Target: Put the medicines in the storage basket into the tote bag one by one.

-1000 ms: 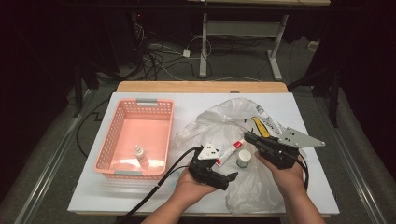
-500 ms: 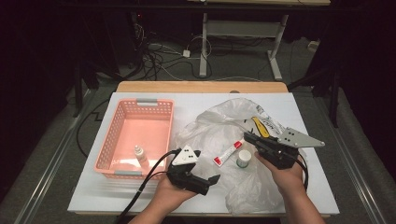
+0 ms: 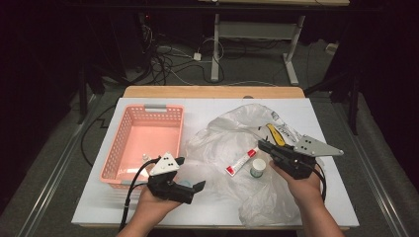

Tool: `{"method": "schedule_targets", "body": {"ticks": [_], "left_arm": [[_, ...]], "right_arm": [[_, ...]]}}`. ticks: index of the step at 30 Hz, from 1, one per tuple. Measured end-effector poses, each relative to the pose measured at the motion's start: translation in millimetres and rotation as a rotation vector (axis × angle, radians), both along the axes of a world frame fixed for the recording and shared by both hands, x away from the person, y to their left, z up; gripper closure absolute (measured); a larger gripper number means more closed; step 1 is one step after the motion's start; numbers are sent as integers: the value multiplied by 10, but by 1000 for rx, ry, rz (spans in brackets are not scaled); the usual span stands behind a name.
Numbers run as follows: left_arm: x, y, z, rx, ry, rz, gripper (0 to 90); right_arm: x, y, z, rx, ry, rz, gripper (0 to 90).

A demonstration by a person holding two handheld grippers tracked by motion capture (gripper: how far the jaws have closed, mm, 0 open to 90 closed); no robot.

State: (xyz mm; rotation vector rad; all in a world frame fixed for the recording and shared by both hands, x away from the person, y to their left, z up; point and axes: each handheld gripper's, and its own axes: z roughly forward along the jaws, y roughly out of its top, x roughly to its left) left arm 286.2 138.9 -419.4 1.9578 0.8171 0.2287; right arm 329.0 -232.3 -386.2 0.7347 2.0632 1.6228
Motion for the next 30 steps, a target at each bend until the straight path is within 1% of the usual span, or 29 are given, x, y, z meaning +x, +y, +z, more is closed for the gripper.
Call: {"method": "schedule_targets", "body": {"ticks": [1, 6, 10, 12, 14, 16, 18, 21, 24, 28, 30], "left_arm": [[4, 34, 0, 9, -4, 11, 0], [49, 206, 3, 2, 3, 53, 0], [79, 331, 11, 17, -3, 98, 0], [100, 404, 3, 22, 0, 121, 0], [117, 488, 11, 40, -4, 152, 0], [129, 582, 26, 25, 7, 172, 0], [132, 659, 37, 31, 1, 197, 0], [148, 760, 34, 36, 3, 230, 0], [164, 834, 18, 35, 6, 252, 0], [180, 914, 10, 42, 8, 276, 1], [187, 962, 7, 35, 16, 284, 7]], "right_arm": [[-4, 3, -2, 0, 8, 0, 900], [-4, 1, 0, -1, 7, -2, 900], [-3, -7, 2, -1, 1, 0, 900], [-5, -10, 2, 2, 5, -1, 900], [-4, -15, 1, 2, 7, -3, 900], [-4, -19, 4, 3, 7, -4, 900], [-5, -23, 17, 3, -4, -3, 900], [-12, -25, 31, 6, -5, -1, 900], [-14, -22, 23, 4, 1, -2, 900], [-12, -17, 21, 1, -4, 0, 900], [-14, -17, 19, 2, 0, -2, 900]]}}
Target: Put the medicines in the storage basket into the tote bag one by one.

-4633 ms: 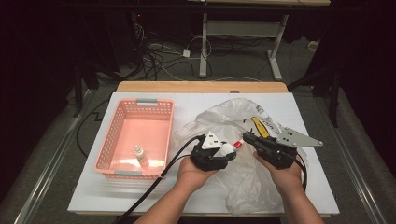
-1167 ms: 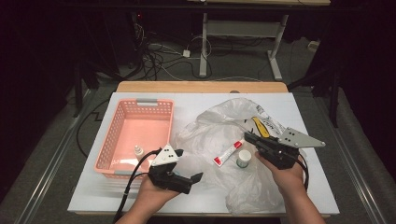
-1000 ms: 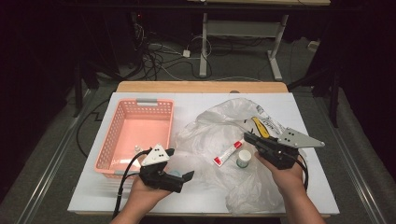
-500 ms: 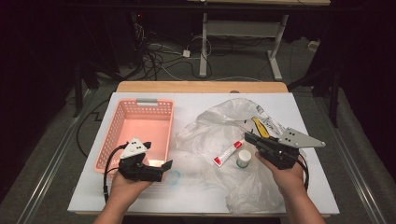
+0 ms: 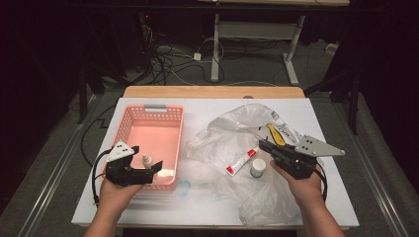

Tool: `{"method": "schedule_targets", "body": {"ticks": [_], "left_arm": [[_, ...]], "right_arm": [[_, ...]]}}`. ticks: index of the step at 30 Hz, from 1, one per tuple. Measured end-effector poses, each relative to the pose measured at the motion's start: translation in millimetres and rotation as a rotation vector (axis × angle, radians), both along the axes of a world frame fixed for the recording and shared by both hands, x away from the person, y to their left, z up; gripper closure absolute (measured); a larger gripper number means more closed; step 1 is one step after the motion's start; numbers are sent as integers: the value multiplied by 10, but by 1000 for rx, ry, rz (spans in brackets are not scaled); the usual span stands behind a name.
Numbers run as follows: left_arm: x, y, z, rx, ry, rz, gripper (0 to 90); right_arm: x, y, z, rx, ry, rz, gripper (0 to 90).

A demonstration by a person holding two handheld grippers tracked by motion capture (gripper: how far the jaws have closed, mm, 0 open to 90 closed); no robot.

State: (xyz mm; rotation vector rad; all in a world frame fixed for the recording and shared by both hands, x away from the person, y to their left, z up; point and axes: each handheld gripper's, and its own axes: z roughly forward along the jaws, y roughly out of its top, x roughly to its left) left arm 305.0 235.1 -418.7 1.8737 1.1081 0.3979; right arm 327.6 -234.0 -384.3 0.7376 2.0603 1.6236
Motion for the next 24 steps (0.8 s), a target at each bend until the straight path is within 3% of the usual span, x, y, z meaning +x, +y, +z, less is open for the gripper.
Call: {"method": "schedule_targets", "body": {"ticks": [10, 21, 24], "left_arm": [[26, 239, -39, -20, 12, 59, 79], [101, 305, 22, -10, 31, 62, 261], [164, 278, 50, 16, 60, 39, 312]], "right_arm": [[15, 9, -19, -6, 0, 2, 900], [13, -8, -11, -2, 0, -6, 900], [10, 0, -6, -3, -4, -5, 900]]}}
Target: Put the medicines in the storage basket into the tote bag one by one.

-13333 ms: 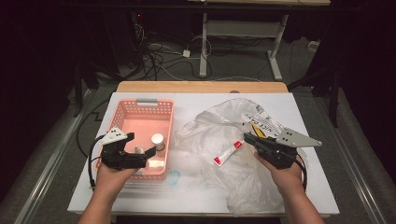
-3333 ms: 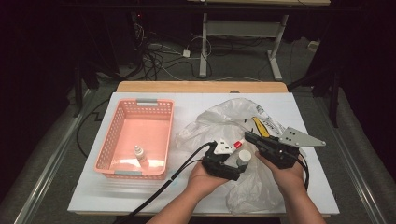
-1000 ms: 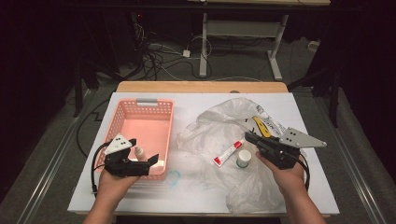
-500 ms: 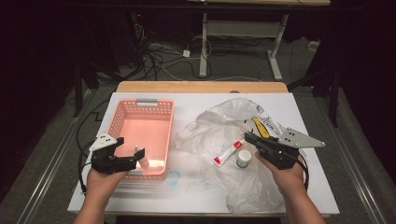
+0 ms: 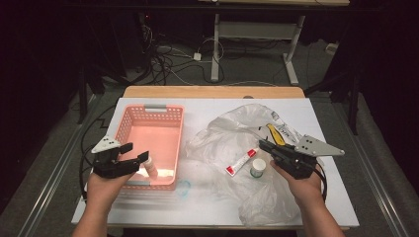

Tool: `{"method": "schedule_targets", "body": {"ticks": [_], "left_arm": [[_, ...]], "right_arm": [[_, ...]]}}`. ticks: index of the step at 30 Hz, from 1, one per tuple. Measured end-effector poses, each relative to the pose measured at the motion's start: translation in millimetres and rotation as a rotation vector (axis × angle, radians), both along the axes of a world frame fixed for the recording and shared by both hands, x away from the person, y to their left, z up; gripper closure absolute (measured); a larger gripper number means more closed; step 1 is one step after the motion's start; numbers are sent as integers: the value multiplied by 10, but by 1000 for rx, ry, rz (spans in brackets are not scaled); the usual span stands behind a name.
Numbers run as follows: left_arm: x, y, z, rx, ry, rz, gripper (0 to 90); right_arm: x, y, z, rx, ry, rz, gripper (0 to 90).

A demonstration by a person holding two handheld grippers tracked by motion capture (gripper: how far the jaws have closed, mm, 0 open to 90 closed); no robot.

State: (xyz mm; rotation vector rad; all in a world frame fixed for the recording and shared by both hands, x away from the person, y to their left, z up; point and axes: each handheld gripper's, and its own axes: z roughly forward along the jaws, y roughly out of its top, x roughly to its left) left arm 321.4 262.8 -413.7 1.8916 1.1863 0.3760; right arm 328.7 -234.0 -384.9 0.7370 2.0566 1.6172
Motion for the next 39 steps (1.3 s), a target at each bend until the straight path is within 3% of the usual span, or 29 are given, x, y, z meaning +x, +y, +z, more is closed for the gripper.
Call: {"method": "schedule_targets", "body": {"ticks": [3, 10, 24, 30, 39], "left_arm": [[53, -10, 43, 21, 25, 4, 409], [181, -55, 3, 95, 124, -39, 501], [276, -141, -36, 177, 226, -87, 631], [281, -154, -41, 194, 228, -90, 693], [258, -177, -43, 215, 202, -88, 705]], "right_arm": [[-1, -6, 2, 1, 0, -1, 900], [-2, -25, 11, 9, 3, -2, 900], [-5, -10, 4, 4, 4, -2, 900], [0, -11, 2, 3, 2, -2, 900], [-12, -10, 10, 7, -3, 5, 900]]}}
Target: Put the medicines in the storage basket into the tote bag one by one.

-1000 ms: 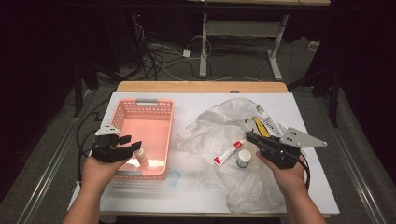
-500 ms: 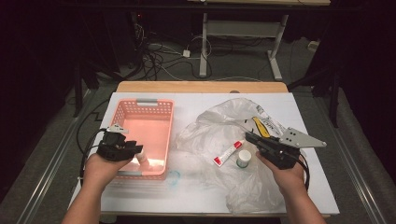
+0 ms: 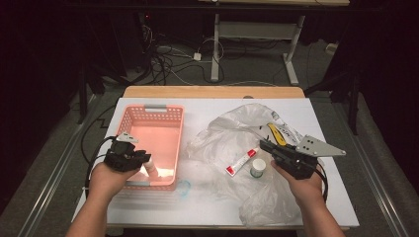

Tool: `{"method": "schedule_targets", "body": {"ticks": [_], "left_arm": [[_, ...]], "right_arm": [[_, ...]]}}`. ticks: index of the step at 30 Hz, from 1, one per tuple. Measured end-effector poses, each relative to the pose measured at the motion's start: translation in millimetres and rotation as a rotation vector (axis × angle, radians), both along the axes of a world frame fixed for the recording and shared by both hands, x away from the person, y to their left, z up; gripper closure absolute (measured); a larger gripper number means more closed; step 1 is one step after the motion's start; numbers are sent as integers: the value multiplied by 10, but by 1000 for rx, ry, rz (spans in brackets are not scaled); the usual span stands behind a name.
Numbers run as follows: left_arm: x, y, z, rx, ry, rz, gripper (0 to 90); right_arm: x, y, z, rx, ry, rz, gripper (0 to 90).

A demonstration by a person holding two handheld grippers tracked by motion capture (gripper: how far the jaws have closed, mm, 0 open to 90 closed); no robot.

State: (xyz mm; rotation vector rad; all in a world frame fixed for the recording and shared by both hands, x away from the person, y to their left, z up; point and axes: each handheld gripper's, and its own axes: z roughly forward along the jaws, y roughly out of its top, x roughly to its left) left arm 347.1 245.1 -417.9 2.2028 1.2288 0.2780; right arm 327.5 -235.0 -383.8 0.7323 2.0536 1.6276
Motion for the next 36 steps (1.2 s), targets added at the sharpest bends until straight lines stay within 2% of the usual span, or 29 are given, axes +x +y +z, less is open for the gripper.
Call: {"method": "schedule_targets", "body": {"ticks": [7, 17, 23, 25, 27, 30, 31, 36], "left_arm": [[-13, -4, 4, 2, -16, -5, 722], [-40, 22, 16, -29, -42, -8, 728], [-40, -2, 13, -9, -38, -29, 723], [-20, -9, 4, -1, -16, -26, 696], [15, -18, -7, 5, 20, -29, 560], [81, -47, -25, 39, 85, -35, 439], [104, -63, -33, 52, 104, -41, 419], [248, -154, -84, 138, 246, -75, 393]], "right_arm": [[4, -7, -4, 3, 4, -4, 900], [10, 5, -24, 5, 14, -3, 900], [4, 4, -19, 5, 15, -3, 900], [2, 7, -19, 4, 14, -2, 900], [3, 12, -18, 2, 12, 1, 900], [8, 14, -22, 0, 12, 1, 900], [8, 15, -24, -1, 12, 1, 900], [3, 12, -18, 1, 13, 2, 900]]}}
